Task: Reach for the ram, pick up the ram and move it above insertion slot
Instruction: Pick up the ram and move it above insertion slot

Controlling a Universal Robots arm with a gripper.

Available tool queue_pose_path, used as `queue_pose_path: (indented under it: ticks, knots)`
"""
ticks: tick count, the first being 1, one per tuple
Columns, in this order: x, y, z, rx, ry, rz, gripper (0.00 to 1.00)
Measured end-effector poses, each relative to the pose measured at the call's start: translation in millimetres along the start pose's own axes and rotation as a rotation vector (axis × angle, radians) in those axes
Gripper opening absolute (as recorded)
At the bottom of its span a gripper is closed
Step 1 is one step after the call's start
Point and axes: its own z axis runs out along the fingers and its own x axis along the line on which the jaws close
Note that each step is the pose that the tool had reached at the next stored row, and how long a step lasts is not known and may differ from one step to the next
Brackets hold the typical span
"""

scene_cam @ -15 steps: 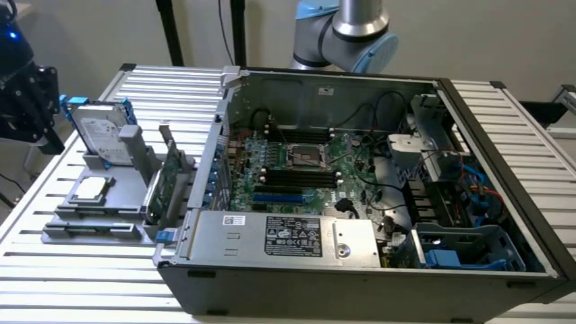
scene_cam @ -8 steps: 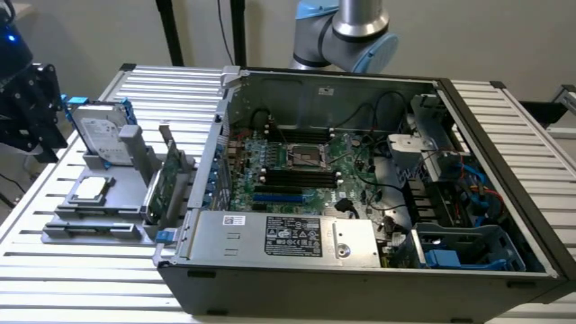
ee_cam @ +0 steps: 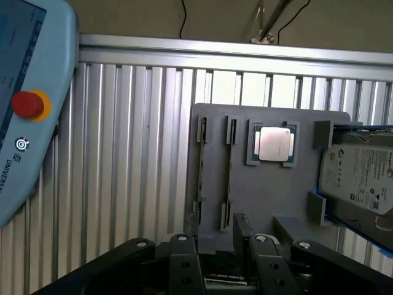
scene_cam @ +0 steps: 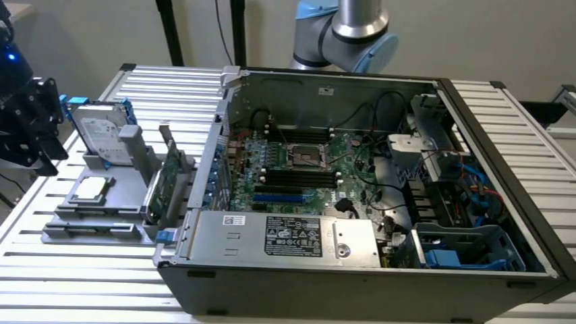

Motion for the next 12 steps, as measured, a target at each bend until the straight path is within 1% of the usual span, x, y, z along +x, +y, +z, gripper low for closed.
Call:
queue_pose_path:
  ticks: [12]
  knots:
    - [0.8, 4.5, 21.9, 0.0001, 0.0, 0.006, 0.36]
